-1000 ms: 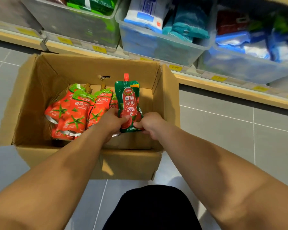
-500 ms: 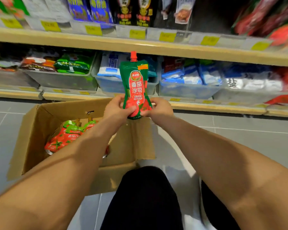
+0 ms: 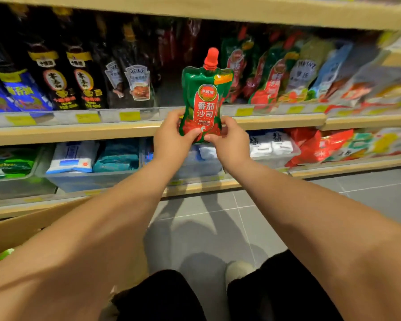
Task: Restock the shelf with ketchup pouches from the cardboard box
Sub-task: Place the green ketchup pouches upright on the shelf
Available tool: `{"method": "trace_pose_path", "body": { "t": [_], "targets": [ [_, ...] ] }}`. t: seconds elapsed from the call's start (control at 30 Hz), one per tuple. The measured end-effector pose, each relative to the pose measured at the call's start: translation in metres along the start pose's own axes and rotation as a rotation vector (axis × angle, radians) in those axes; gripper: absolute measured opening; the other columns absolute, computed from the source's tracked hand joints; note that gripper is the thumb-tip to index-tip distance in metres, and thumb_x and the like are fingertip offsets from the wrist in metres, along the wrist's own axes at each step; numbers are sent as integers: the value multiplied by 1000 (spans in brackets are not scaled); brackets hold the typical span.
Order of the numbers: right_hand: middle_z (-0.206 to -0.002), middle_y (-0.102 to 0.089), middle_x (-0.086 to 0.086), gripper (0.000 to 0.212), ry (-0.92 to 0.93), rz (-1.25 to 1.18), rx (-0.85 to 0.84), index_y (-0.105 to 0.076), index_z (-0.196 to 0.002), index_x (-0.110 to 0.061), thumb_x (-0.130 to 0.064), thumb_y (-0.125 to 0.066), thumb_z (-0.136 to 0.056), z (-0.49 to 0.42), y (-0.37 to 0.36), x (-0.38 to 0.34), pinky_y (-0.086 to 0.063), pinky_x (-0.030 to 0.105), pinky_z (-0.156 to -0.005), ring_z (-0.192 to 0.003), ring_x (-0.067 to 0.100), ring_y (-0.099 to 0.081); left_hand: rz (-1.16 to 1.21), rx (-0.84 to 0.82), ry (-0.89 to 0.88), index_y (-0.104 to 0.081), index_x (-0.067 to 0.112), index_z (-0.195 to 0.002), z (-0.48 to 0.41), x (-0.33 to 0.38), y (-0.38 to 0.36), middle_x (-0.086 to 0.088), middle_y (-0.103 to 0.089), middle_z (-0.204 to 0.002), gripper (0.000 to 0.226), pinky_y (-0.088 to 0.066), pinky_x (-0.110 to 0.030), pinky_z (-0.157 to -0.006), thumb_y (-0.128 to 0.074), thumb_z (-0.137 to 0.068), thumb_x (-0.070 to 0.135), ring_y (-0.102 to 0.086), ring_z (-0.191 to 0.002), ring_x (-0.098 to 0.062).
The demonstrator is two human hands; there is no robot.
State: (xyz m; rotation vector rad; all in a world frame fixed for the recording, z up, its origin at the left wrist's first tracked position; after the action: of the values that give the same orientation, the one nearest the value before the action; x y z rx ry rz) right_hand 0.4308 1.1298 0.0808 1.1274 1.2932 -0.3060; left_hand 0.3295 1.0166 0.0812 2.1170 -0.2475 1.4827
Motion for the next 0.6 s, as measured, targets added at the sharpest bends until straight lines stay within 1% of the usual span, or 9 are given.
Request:
{"method": "trace_pose_path", "body": {
  "t": [0.07, 0.13, 0.2, 0.27, 0.33, 0.43, 0.47, 0.53, 0.6],
  "targets": [
    [-66, -53, -18, 26, 25, -12, 41, -53, -90, -25, -13, -71, -77, -20, 20, 4, -36, 5, -50, -60, -6, -51, -11, 17, -46, -54, 24, -109, -15, 15, -22, 15, -58, -87, 39, -48, -26, -74, -74, -76, 28, -58, -82, -8],
    [-65, -53, -17, 23, 76, 4, 76, -52, -88, -27, -13, -68, -79, -39, 35, 8, -36, 7, -49, -60, -9, -52, -27, 29, -88, -54, 27, -104, -31, 27, -40, 22, -56, -82, 34, -47, -25, -73, -72, -76, 28, -55, -79, -2],
    [-73, -57, -17, 20, 103, 13, 99, -53, -94, -26, -15, -65, -82, -57, 46, 12, -35, 8, -51, -65, -9, -53, -45, 46, -115, -54, 29, -102, -44, 34, -55, 21, -58, -85, 32, -48, -25, -75, -71, -76, 28, -55, -82, -1],
    [-95, -64, -9, 27, 98, 9, 107, -55, -111, -21, -12, -60, -85, -79, 54, 21, -39, 15, -65, -79, 0, -56, -61, 69, -119, -53, 33, -100, -58, 39, -72, 16, -62, -90, 31, -51, -31, -79, -70, -75, 27, -59, -86, -7],
    [-115, -63, -2, 42, 82, 17, 108, -52, -124, -18, -2, -53, -85, -101, 59, 28, -42, 21, -78, -94, 9, -56, -72, 85, -121, -52, 36, -95, -71, 42, -85, 12, -65, -91, 30, -52, -35, -78, -69, -74, 22, -61, -85, -10],
    [-115, -65, 0, 46, 75, 43, 81, -53, -125, -18, 3, -50, -84, -129, 61, 35, -50, 26, -84, -99, 14, -61, -123, 103, -121, -49, 38, -89, -88, 41, -102, 13, -64, -88, 30, -52, -32, -74, -67, -76, 18, -60, -81, -9],
    [-115, -65, 0, 46, 76, 55, 71, -54, -125, -18, 4, -51, -84, -136, 60, 38, -49, 24, -84, -100, 14, -62, -137, 107, -112, -48, 37, -88, -93, 38, -106, 13, -64, -88, 31, -52, -32, -74, -67, -77, 16, -60, -81, -9],
    [-120, -64, 2, 45, 67, 103, 68, -53, -128, -16, 2, -50, -86, -146, 58, 44, -41, 15, -83, -105, 15, -60, -172, 107, -91, -47, 34, -89, -100, 31, -112, 10, -62, -88, 29, -51, -32, -71, -65, -77, 15, -58, -79, -11],
    [-123, -61, 8, 39, 65, 174, 74, -54, -129, -14, -12, -54, -90, -152, 55, 52, -32, 17, -80, -109, 20, -56, -204, 107, -76, -51, 30, -96, -104, 26, -116, 10, -61, -87, 26, -47, -28, -69, -67, -78, 21, -57, -77, -12]
  ]
}}
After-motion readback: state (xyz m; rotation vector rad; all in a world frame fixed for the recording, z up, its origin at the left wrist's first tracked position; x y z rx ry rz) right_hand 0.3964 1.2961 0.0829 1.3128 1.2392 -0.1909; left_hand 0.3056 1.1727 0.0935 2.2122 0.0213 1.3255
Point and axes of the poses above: each hand's wrist, its own z-axis away from the middle knuckle, its own y-axis out of the back of the hand, x = y × z, the point moved 6 cm from there along -z, towards the middle knuckle
